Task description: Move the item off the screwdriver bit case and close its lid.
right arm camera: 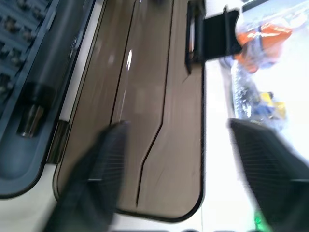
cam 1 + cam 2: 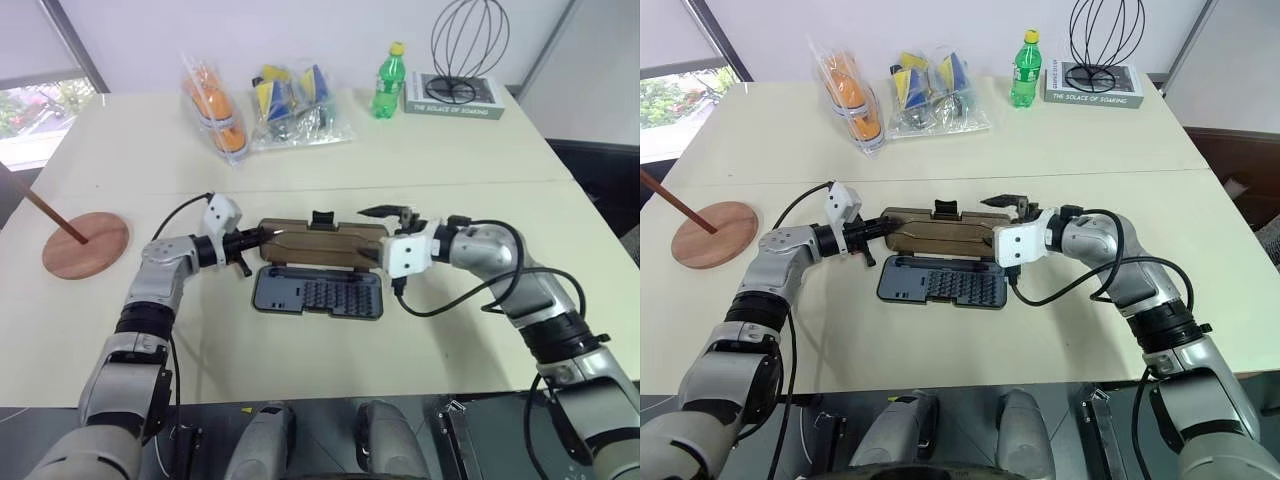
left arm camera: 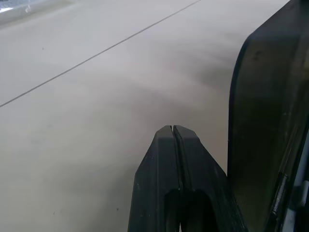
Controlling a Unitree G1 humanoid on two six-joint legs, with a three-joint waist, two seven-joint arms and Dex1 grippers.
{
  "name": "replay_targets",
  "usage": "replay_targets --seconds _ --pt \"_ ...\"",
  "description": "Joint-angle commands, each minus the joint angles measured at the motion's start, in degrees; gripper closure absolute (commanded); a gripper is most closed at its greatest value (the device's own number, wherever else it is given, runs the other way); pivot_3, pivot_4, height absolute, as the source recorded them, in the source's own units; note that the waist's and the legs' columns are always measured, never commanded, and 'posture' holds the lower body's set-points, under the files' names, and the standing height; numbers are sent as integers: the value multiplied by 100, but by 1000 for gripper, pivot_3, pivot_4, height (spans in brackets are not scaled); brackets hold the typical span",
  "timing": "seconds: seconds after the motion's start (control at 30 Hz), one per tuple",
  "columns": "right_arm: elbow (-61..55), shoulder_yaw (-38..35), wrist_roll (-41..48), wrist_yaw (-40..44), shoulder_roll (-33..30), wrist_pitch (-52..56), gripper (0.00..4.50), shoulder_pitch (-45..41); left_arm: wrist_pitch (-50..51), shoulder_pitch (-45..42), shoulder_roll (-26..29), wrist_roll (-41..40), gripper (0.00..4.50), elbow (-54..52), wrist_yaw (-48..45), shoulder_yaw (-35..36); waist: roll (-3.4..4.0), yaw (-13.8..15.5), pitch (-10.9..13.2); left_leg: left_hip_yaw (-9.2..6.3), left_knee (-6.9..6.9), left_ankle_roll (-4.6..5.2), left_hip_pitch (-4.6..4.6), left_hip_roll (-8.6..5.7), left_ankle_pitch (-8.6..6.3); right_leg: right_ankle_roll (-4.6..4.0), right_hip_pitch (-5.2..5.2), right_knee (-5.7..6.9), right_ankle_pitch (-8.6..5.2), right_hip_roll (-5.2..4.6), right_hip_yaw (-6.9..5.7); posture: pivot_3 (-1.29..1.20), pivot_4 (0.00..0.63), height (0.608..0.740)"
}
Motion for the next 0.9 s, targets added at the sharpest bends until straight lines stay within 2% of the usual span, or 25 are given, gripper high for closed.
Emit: replay_targets --seconds 0.03,0.2,0.3,0.37,0.47,0.6,0.73,0.9 --pt "-168 -166 318 308 -147 250 54 -169 -128 -55 21 -62 4500 -294 -53 80 0 1 0 0 0 0 0 0 0 0 0 0 0 0 0 0 150 740" --pt "-1103 -651 1833 1612 -589 2321 54 -11 -49 70 101 -83 4500 -568 -96 85 0 9 1 -1 1 1 -3 0 -1 0 0 -2 0 -1 0 0 150 740" --pt "-1767 -1014 2525 2378 -1369 3239 54 362 3 159 138 -80 4500 -736 -105 81 -1 40 1 -3 2 6 -5 0 -3 0 1 -5 0 -2 -2 0 150 740" --pt "-2025 -1273 2806 2610 -1786 3552 54 645 38 205 149 -82 4500 -825 -97 83 -4 43 2 -9 5 20 -7 -1 -12 1 6 -13 0 -3 -9 0 150 740" --pt "-2061 -1723 2939 2503 -2124 3815 54 989 109 274 159 -104 4500 -990 -78 85 -5 27 3 -8 10 32 -7 -1 -19 3 9 -11 1 -4 -9 0 150 740" --pt "-2101 -2076 3109 2124 -2068 4160 54 1104 318 488 199 -189 4500 -1460 -113 90 -5 2 3 -4 10 32 -4 1 -19 5 6 -5 2 -4 -5 0 150 740" --pt "-2491 -2186 3243 1679 -1815 4528 54 1297 824 990 343 -408 4500 -2451 -163 93 -5 19 3 -5 8 31 -5 2 -19 5 5 -8 2 -5 -3 0 150 740" --pt "-2760 -2192 3377 1042 -1359 5026 54 1394 1869 2286 1002 -893 4500 -4200 -291 275 -1 11 5 -5 8 32 -7 4 -20 5 3 -10 2 -6 1 0 150 740"
